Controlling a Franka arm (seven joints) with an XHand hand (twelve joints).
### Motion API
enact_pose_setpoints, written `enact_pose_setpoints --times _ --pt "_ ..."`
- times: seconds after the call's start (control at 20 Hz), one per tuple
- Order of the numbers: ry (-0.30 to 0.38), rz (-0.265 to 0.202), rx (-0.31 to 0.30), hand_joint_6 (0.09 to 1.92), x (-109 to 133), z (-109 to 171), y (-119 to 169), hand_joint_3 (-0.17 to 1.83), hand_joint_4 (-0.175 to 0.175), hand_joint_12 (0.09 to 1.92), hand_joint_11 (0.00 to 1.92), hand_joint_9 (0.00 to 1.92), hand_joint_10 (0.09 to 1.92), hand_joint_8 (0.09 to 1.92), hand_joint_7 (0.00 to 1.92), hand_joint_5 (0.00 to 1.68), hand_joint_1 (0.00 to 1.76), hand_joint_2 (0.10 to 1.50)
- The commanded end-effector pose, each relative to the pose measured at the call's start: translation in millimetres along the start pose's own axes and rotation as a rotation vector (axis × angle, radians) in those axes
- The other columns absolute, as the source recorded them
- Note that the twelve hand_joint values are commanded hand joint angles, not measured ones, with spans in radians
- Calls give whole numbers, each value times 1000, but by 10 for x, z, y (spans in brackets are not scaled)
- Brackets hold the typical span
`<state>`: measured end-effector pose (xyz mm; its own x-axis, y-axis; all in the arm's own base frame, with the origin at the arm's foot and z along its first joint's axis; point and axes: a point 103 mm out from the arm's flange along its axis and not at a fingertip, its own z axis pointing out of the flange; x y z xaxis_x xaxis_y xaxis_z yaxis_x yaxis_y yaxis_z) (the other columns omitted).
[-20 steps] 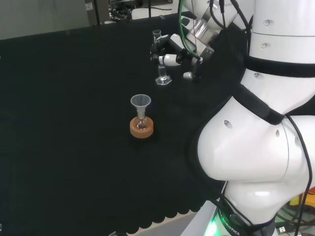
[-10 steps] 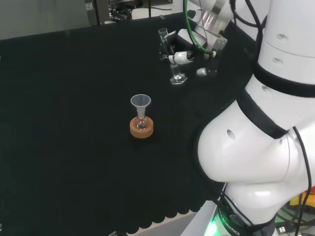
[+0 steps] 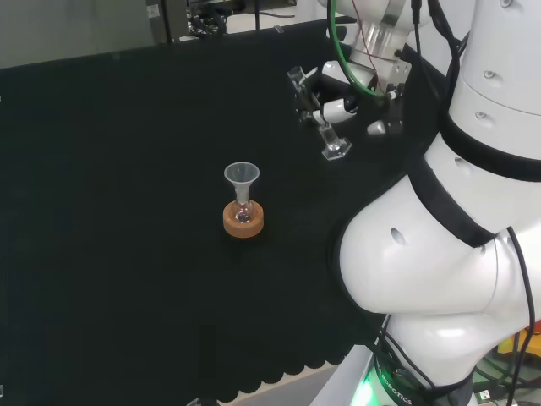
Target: Pick up the graduated cylinder.
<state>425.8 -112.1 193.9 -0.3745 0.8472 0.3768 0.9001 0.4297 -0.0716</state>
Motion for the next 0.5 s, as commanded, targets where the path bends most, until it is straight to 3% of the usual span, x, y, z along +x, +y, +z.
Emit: enact_pose_setpoints --times 0.05,0.5 --pt "-11 4 100 986 73 132 -212 -2 -175 767 1262 1410 120 968 1022 992 1262 1105" --pt "-70 -18 203 982 239 197 -387 -1 -175 763 1267 1415 113 965 1023 993 1263 1104"
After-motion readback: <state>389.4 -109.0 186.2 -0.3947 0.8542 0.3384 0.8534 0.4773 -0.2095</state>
